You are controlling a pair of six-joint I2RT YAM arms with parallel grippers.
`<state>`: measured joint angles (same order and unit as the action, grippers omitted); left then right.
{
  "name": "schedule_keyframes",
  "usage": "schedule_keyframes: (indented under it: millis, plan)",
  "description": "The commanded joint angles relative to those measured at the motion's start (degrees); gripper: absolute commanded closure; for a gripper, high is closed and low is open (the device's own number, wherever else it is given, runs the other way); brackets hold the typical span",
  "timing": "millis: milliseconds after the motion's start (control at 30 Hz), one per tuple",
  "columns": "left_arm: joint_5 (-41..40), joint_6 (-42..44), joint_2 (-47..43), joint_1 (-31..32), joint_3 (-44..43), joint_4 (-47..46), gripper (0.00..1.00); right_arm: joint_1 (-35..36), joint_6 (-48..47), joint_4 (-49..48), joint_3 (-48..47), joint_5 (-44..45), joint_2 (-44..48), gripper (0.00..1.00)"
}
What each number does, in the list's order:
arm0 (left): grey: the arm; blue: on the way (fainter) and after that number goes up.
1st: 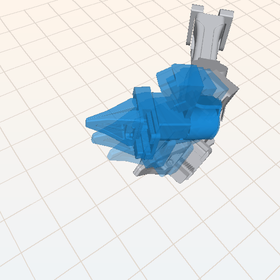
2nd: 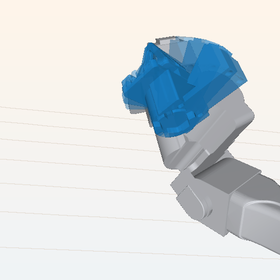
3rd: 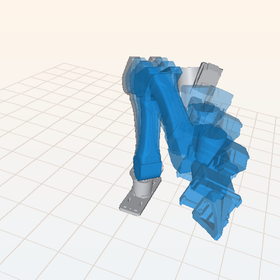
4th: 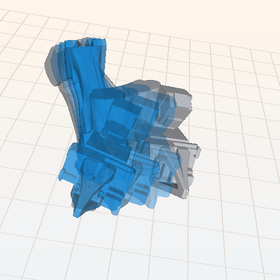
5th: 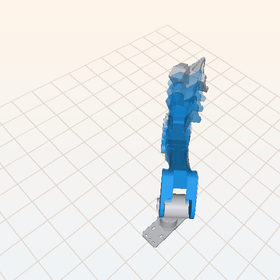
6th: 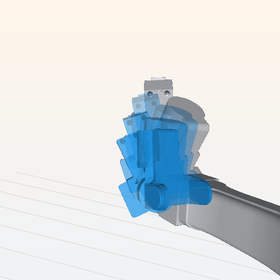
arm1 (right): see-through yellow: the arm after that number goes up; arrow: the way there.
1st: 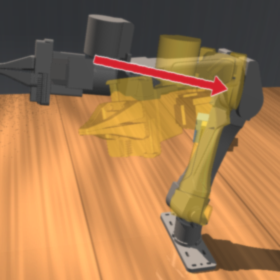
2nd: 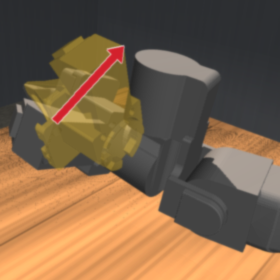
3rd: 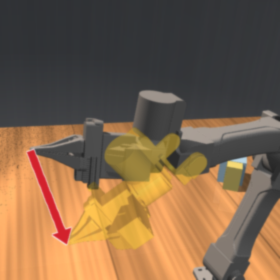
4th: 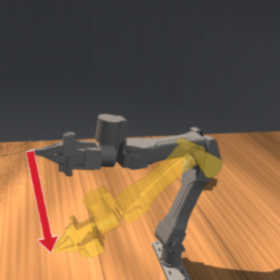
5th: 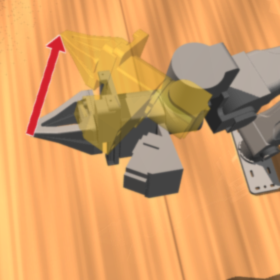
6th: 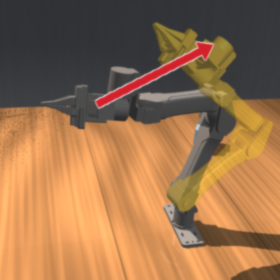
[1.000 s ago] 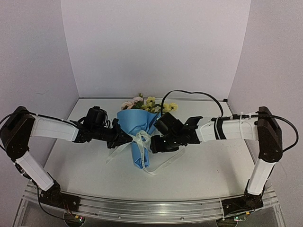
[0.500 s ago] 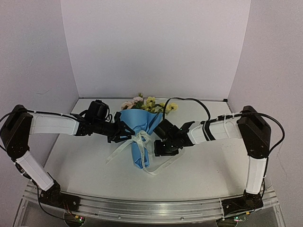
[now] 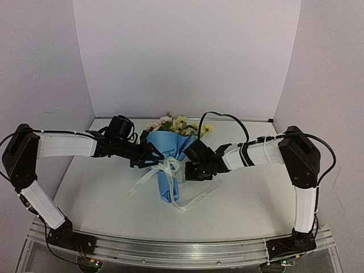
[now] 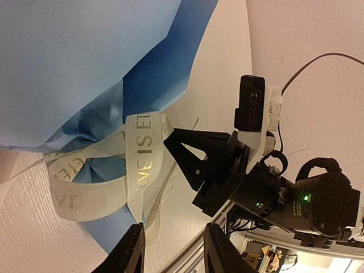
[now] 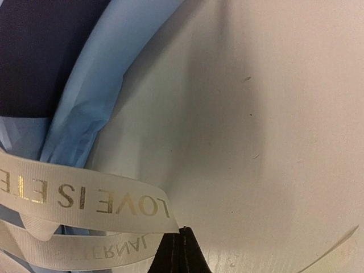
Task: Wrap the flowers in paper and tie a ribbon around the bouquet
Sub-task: Cross the half-tied ribbon over the folded bouquet.
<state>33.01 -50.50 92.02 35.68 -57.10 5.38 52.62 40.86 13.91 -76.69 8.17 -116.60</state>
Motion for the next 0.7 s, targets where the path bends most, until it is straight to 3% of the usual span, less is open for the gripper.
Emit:
schedule_keyframes:
  millis: [0, 200, 400, 500, 667]
  plan:
    - [0.2, 3.8, 1.1, -0.2, -3.1, 2.7, 0.61, 0.6, -0.1, -0.5, 2.2, 5.3, 6.6, 1.0]
    - [2.6, 4.7, 1.7, -0.2, -3.9, 0.3, 0.6, 3.3, -2.3, 1.3, 2.5, 9.7, 12.4, 1.0]
    - [6.0, 4.8, 0.0, -0.1, -3.0, -4.5, 0.59, 6.2, -7.0, 5.0, -3.4, 12.0, 11.6, 1.0]
    - [5.9, 8.6, -1.1, 0.1, -3.5, -3.1, 0.59, 6.9, -8.7, 5.3, -5.5, 10.8, 11.4, 1.0]
    - [-0.9, 17.9, -5.8, 0.1, -2.0, 0.0, 0.56, 6.9, -10.8, 7.5, -9.9, 8.6, 11.0, 1.0]
